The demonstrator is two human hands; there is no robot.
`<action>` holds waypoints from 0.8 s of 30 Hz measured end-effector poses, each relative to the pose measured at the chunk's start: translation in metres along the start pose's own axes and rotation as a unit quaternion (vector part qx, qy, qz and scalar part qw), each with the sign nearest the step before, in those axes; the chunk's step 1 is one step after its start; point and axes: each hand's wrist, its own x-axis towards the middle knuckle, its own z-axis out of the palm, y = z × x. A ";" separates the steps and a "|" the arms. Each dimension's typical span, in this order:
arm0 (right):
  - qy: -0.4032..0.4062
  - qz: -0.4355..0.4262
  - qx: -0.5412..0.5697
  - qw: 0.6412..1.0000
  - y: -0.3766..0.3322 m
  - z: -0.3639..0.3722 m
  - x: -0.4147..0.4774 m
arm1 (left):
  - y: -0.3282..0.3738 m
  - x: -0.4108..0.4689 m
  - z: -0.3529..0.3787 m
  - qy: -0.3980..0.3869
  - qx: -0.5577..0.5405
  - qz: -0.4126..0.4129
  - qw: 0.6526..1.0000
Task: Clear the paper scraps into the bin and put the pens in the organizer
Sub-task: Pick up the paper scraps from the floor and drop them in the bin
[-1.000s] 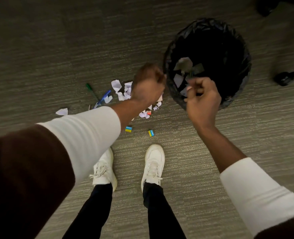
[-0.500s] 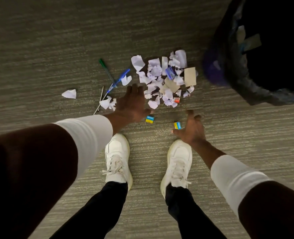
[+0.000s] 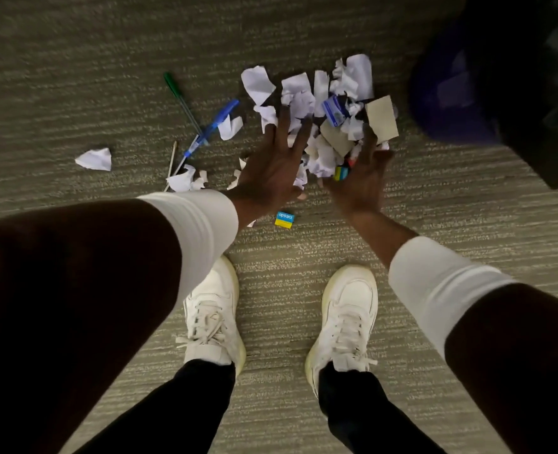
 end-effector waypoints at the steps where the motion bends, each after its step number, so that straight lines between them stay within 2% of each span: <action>1: -0.001 -0.023 -0.007 1.000 -0.004 -0.002 0.007 | 0.000 0.001 0.001 -0.003 0.009 0.005 1.000; 4: -0.038 -0.099 -0.068 0.992 -0.017 -0.006 0.018 | 0.001 0.003 -0.001 -0.011 0.032 0.006 0.999; 9: -0.082 -0.114 -0.196 0.971 -0.030 -0.006 0.016 | 0.007 -0.009 -0.004 0.007 0.020 0.014 1.000; 15: -0.085 -0.201 -0.193 0.957 -0.027 -0.007 0.007 | 0.001 -0.024 -0.008 0.012 -0.054 0.003 0.998; 18: -0.063 -0.184 -0.147 0.970 -0.029 -0.011 -0.001 | -0.001 -0.034 -0.014 0.031 -0.098 -0.023 0.994; 21: -0.027 -0.125 -0.101 0.987 -0.035 -0.019 -0.014 | 0.003 -0.045 -0.031 0.049 -0.129 -0.041 0.990; 24: -0.017 -0.087 -0.069 0.994 -0.040 -0.038 -0.029 | 0.014 -0.052 -0.057 0.034 -0.143 -0.077 0.986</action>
